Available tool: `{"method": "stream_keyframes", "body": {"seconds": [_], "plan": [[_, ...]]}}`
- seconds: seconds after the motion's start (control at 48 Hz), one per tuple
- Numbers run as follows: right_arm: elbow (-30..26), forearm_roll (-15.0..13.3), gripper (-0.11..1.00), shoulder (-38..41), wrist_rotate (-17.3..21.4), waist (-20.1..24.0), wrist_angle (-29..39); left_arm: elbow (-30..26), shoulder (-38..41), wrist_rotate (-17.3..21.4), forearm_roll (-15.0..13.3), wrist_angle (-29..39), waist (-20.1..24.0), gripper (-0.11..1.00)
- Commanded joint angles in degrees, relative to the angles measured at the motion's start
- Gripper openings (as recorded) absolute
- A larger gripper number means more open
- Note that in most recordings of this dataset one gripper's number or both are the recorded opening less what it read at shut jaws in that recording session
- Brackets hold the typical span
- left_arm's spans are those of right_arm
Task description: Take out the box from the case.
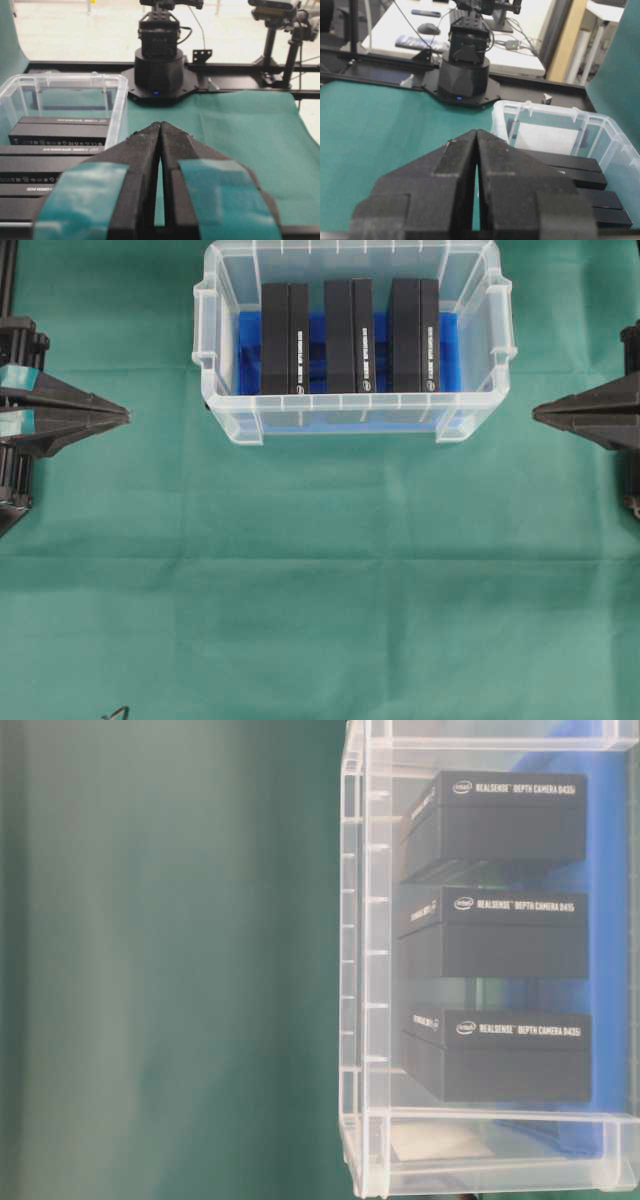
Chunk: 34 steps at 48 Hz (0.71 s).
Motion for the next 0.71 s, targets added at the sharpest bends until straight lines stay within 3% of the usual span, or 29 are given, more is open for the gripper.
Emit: {"method": "stream_keyframes", "body": {"seconds": [0.0,0.125,0.354,0.5,0.687], "plan": [[-1.7,0.1,0.0,-0.2,0.3,-0.4,-0.3,-3.7,0.2,0.0,1.1,1.9,0.0,0.02],[-4.8,0.4,0.0,-0.6,0.4,-0.4,4.1,-5.7,0.1,-0.2,1.1,7.4,-0.1,0.01],[-10.9,1.0,0.0,0.4,1.8,-0.4,19.3,-9.0,-1.7,-2.1,1.1,15.1,-0.3,0.01],[-13.5,1.1,0.0,0.3,4.8,-0.4,28.7,-11.0,-2.7,-4.7,1.1,23.7,-0.3,0.02],[-18.0,0.9,0.0,0.4,9.7,-0.4,37.2,-17.6,-1.8,-7.6,1.2,33.6,-0.3,0.02]]}}
